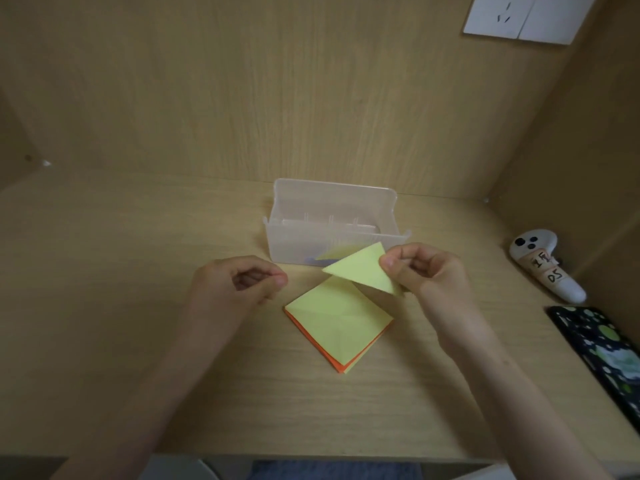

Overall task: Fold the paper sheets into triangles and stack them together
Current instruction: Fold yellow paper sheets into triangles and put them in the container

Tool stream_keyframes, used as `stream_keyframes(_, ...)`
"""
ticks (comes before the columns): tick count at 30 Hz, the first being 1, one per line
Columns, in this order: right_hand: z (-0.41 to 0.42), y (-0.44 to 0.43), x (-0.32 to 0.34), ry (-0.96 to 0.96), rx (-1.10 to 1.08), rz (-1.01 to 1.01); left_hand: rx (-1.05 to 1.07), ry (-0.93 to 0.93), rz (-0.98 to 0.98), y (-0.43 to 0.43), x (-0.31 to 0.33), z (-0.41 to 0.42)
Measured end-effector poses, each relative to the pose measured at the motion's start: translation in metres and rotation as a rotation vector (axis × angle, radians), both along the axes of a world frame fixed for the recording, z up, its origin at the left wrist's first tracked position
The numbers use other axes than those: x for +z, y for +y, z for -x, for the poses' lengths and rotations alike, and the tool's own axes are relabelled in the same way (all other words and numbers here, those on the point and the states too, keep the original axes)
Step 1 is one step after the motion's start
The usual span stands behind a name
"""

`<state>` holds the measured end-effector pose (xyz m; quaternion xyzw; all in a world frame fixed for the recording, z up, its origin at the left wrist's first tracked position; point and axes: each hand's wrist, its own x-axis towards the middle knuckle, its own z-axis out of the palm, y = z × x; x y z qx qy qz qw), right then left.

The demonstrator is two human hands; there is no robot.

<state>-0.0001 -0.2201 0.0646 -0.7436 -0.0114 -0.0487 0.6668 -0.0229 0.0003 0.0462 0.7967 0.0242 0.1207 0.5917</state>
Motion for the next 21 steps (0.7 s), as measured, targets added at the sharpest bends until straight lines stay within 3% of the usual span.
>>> stream_keyframes(7,-0.054,0.003,0.055,-0.115,0.113,0.087,-0.092,0.005,-0.143,-0.022,-0.020,-0.009)
stream_keyframes(17,-0.152,0.008,0.040,0.300,0.251,0.682,-0.199,-0.119,-0.378,-0.023,-0.049,-0.020)
stream_keyframes(21,-0.156,0.017,0.028,0.450,0.351,0.800,-0.219,-0.165,-0.414,-0.020,-0.053,-0.021)
